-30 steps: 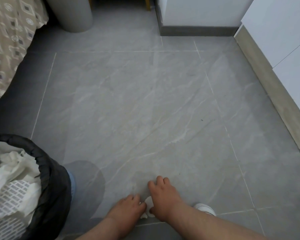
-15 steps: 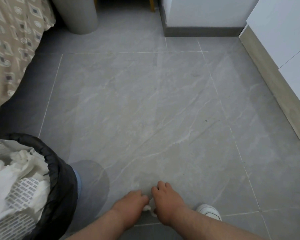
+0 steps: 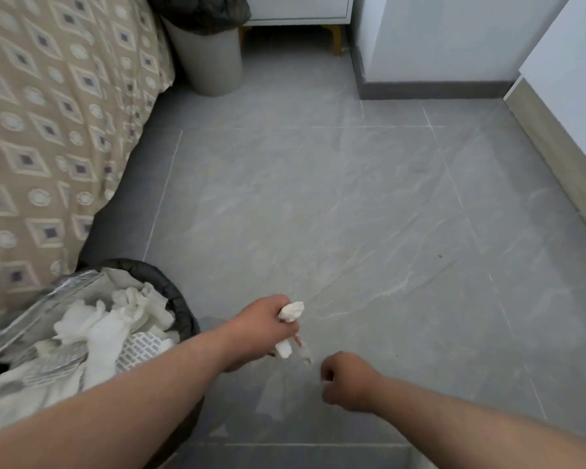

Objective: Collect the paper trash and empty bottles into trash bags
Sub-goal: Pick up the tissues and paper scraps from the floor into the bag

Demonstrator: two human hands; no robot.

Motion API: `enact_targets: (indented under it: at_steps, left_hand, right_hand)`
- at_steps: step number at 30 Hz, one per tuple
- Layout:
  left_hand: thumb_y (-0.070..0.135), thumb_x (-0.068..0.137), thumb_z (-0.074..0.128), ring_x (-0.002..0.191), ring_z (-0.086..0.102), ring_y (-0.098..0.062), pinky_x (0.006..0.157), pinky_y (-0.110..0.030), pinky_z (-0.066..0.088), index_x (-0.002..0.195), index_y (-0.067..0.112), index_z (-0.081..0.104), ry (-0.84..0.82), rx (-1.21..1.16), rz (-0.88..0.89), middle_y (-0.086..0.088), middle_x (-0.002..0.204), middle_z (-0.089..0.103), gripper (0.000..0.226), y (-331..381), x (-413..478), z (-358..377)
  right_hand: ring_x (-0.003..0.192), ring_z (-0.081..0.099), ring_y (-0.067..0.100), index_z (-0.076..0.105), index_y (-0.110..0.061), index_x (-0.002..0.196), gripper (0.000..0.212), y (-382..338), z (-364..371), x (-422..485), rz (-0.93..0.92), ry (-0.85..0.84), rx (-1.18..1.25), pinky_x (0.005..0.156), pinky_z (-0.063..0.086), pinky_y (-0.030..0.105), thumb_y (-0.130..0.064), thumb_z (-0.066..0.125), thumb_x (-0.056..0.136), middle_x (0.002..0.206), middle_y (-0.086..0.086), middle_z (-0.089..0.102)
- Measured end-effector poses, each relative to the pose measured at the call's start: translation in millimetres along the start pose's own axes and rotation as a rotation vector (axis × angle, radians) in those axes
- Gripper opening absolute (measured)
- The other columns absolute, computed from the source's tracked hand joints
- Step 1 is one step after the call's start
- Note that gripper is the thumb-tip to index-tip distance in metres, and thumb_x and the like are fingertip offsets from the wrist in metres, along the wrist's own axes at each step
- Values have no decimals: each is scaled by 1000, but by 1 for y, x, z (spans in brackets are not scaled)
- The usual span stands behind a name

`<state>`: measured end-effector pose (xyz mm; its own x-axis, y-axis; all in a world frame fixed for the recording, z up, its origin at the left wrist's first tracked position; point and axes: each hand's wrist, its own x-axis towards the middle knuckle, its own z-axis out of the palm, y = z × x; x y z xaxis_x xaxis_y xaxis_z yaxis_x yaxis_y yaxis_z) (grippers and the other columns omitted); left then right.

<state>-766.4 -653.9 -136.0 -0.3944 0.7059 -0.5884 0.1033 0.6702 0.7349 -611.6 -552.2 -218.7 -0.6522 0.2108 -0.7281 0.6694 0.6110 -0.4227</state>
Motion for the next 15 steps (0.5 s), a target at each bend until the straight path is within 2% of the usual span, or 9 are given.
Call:
enact_targets:
  at_steps: [2, 6, 8, 10, 13, 15]
  left_hand:
    - [5, 90, 55, 53, 51, -7, 45, -17, 44, 81, 13, 50, 7, -92, -18, -2, 69, 50, 13, 18, -18, -31]
    - [3, 92, 53, 44, 45, -4, 41, -18, 38, 84, 10, 49, 38, -221, 10, -3, 64, 45, 12, 34, -73, -99]
    - [4, 93, 53, 52, 49, -11, 44, -19, 39, 93, 5, 49, 64, -263, 5, -13, 73, 53, 4, 25, -106, -129]
    - [7, 95, 53, 56, 54, -11, 46, -19, 41, 100, 2, 50, 120, -290, -16, -18, 87, 65, 7, 5, -138, -154]
    - [14, 91, 58, 56, 55, -6, 50, -21, 45, 97, 10, 59, 282, -119, -28, -14, 88, 69, 7, -45, -170, -175]
    - [25, 81, 62, 73, 61, -6, 67, -23, 49, 85, 23, 65, 420, 113, -18, 4, 83, 68, 6, -82, -176, -173]
  right_hand:
    - [66, 51, 15, 55, -23, 65, 17, -29, -30, -1, -10, 62, 186, 54, 38, 24, -20, 69, 75, 70, -1, 54]
    - [50, 46, 12, 60, -17, 70, 15, -104, -81, -19, -105, 154, 503, 39, 36, 17, -12, 71, 78, 62, 0, 54]
    - [48, 46, 11, 58, -17, 68, 19, -142, -96, -31, -155, 161, 558, 37, 34, 16, -7, 70, 78, 61, 1, 53]
    - [48, 46, 12, 56, -16, 68, 22, -176, -103, -42, -193, 154, 580, 37, 33, 16, -4, 70, 79, 60, 2, 53]
    - [58, 47, 15, 58, -16, 74, 17, -217, -105, -55, -209, 121, 652, 49, 34, 21, -3, 69, 78, 65, 3, 54]
    - [61, 47, 17, 57, -16, 76, 18, -235, -102, -60, -196, 92, 718, 53, 32, 25, -2, 68, 80, 68, 4, 55]
